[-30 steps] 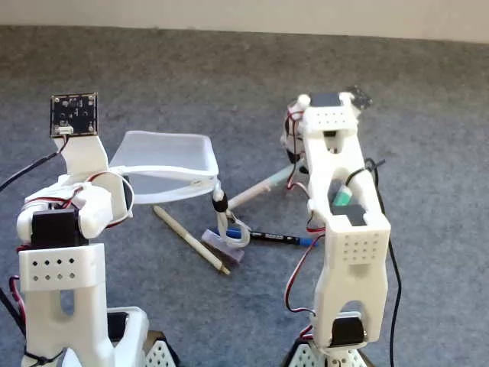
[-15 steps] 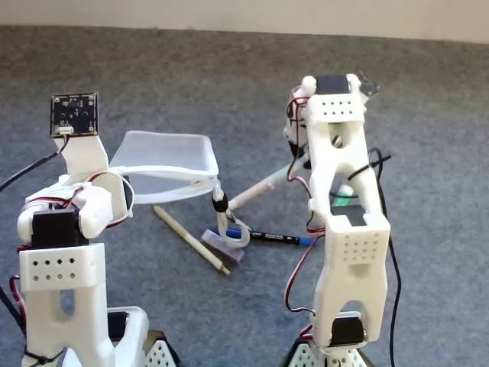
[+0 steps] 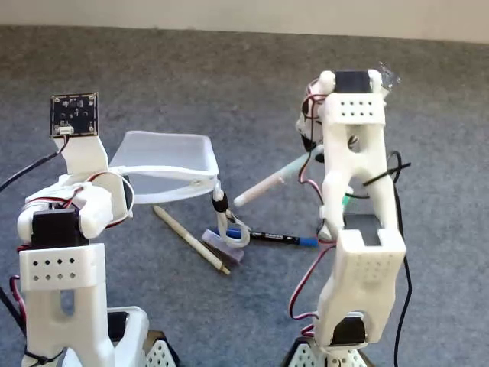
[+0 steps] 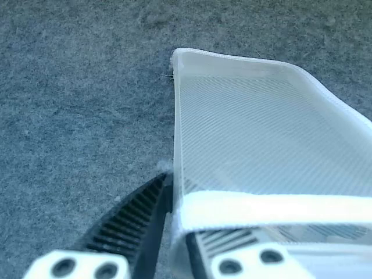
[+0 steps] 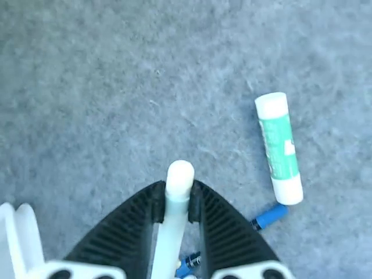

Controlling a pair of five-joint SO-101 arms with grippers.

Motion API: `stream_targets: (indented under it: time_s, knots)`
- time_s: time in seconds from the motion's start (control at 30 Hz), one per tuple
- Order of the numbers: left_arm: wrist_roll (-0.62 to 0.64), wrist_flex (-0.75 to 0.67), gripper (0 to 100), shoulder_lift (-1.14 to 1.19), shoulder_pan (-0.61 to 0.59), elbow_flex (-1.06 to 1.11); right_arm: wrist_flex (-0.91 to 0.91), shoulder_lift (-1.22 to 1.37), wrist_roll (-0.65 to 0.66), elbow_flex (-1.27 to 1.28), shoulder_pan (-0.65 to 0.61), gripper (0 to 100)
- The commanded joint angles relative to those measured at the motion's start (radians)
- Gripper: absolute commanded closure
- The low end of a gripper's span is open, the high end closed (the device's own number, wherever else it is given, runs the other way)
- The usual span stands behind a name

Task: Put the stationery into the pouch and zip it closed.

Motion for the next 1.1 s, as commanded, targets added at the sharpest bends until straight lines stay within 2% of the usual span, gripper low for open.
stream_targets:
  time_s: [0.0,0.13,0.33,0.77,1.07]
  knots:
    - [-0.003,-0.005,99,-0.031,-0.012,-0.038,0.016,-0.197,0.02,0.065,0.012,99.5]
    - [-0.003,-0.005,99,-0.031,-0.012,-0.038,-0.019,-0.352,0.02,0.199,0.013,99.5]
    - [-0.003,-0.005,99,-0.03,-0.012,-0.038,-0.18,-0.601,0.02,0.466,0.039,99.5]
    - [-0.003,-0.005,99,-0.03,-0.012,-0.038,-0.719,-1.187,0.02,1.112,0.039,99.5]
    - [-0.003,-0.005,99,-0.03,-0.012,-0.038,-1.102,-1.609,0.241,1.477,0.033,99.5]
